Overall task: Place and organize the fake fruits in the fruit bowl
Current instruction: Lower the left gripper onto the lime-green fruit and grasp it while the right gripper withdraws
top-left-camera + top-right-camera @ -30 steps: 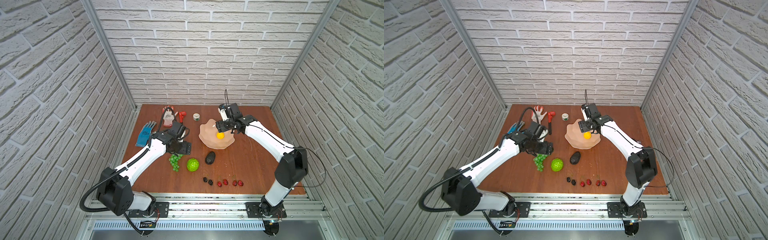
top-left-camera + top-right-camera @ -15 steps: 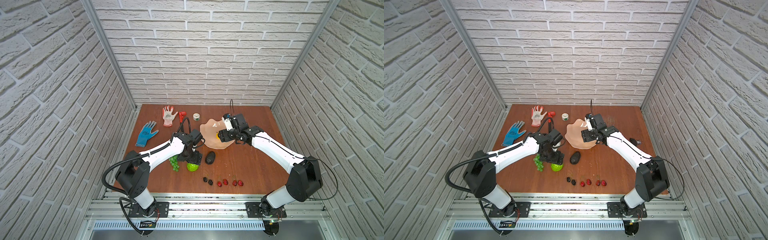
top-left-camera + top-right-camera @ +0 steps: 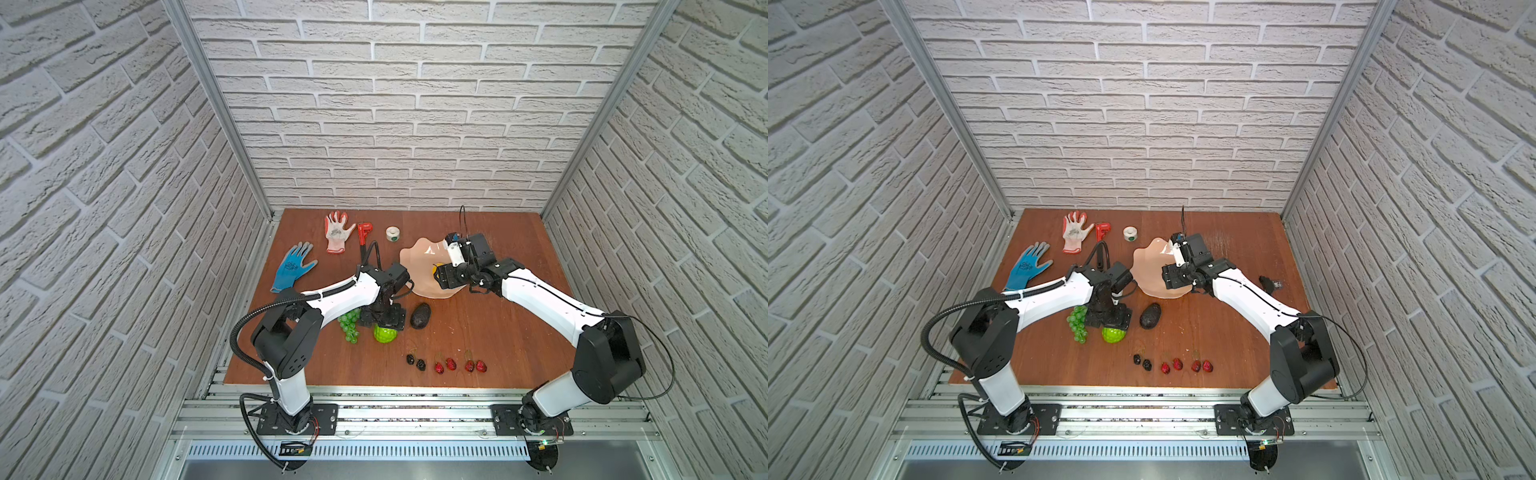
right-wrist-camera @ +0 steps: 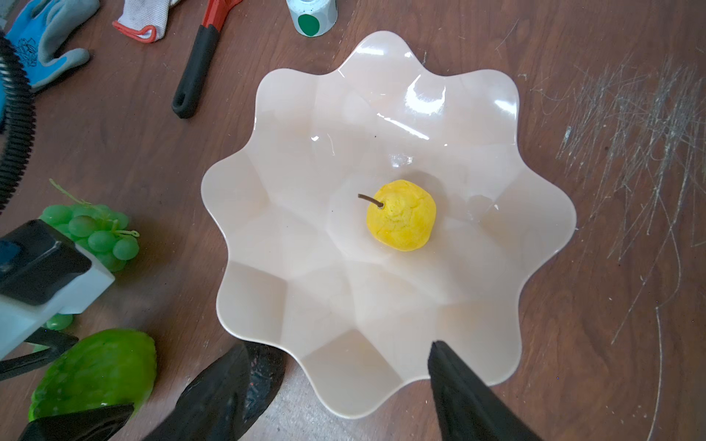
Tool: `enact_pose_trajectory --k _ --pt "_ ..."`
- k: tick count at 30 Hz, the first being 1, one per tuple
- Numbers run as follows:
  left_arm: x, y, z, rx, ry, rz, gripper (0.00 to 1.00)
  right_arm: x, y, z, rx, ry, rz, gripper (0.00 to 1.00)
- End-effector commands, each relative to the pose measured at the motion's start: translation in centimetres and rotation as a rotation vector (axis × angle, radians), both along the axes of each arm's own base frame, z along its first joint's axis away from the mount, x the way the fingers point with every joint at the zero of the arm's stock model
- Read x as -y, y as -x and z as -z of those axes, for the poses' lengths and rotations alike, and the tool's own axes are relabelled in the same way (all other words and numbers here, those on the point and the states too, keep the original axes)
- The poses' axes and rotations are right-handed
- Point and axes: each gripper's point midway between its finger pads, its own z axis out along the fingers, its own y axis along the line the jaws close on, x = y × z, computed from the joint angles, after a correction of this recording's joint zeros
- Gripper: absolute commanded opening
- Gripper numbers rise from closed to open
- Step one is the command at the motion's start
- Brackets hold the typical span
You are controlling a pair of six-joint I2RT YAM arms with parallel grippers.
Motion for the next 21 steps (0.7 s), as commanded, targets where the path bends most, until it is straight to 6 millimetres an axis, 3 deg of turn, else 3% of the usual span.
enact_pose_trajectory --k 1,11,21 --pt "0.6 -0.2 0.4 0.000 0.012 -0.016 0.82 -0.3 -0.5 -1.6 0.056 -0.030 -0.006 0.75" --pt "0.5 1.0 1.0 -0.037 0.033 -0.027 0.77 -0.5 -0.8 -1.5 0.055 -0.030 -0.008 0.75" --pt "0.7 1.2 1.5 -0.043 0.050 -0.032 0.82 -0.5 -0.6 -1.6 0.056 -0.033 -0.008 0.75"
